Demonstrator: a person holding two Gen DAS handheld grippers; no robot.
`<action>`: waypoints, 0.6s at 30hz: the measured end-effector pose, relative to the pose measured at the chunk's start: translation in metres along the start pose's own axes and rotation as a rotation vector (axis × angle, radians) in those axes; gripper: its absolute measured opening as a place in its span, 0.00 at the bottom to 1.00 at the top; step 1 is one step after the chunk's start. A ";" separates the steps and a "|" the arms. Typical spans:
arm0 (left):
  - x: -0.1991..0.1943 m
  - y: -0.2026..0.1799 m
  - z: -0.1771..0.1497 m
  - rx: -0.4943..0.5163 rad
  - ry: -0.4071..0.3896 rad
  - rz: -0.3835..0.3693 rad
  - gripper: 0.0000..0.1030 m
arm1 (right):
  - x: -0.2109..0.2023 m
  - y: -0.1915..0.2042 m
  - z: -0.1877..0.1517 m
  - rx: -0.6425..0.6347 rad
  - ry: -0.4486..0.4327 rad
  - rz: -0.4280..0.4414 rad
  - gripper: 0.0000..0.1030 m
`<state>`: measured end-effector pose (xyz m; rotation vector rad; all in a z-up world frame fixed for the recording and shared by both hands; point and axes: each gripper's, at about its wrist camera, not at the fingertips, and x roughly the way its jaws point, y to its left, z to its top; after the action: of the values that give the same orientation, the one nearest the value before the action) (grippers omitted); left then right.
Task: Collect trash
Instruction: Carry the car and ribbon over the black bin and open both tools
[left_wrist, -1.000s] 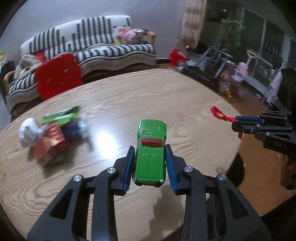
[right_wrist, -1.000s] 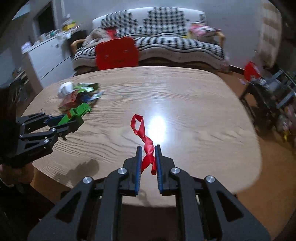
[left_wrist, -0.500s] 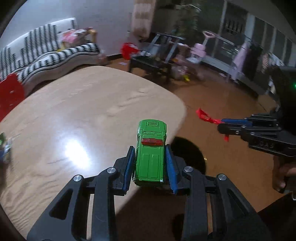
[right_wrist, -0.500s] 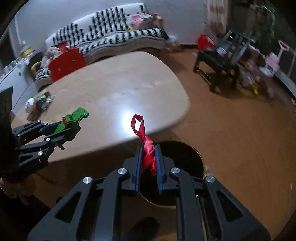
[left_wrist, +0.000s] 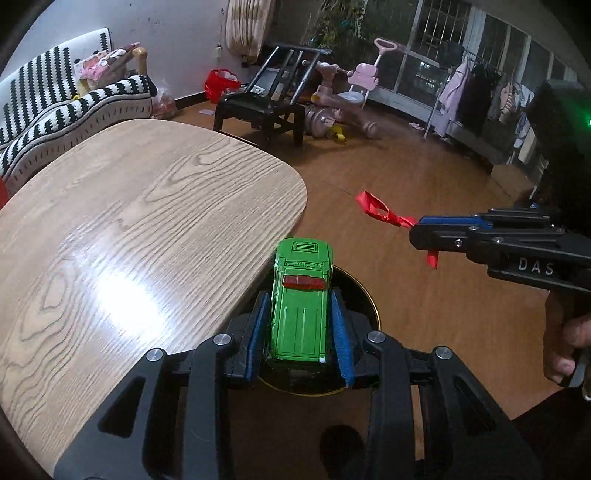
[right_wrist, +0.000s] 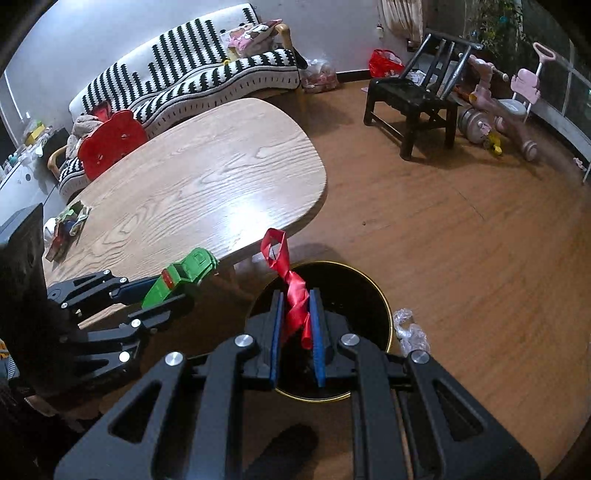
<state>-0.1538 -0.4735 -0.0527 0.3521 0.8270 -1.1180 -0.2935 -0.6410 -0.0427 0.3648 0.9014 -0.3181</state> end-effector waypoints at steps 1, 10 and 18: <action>0.002 0.000 0.000 0.000 0.005 -0.004 0.31 | 0.001 -0.001 -0.001 0.002 0.003 -0.003 0.14; 0.016 -0.008 0.004 0.011 0.027 -0.015 0.32 | 0.005 -0.006 0.002 0.020 0.010 -0.001 0.14; 0.025 -0.012 0.005 0.033 0.041 -0.033 0.60 | 0.009 -0.012 0.002 0.034 0.001 -0.019 0.82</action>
<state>-0.1576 -0.4980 -0.0661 0.3908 0.8538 -1.1597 -0.2917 -0.6540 -0.0507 0.3881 0.9014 -0.3509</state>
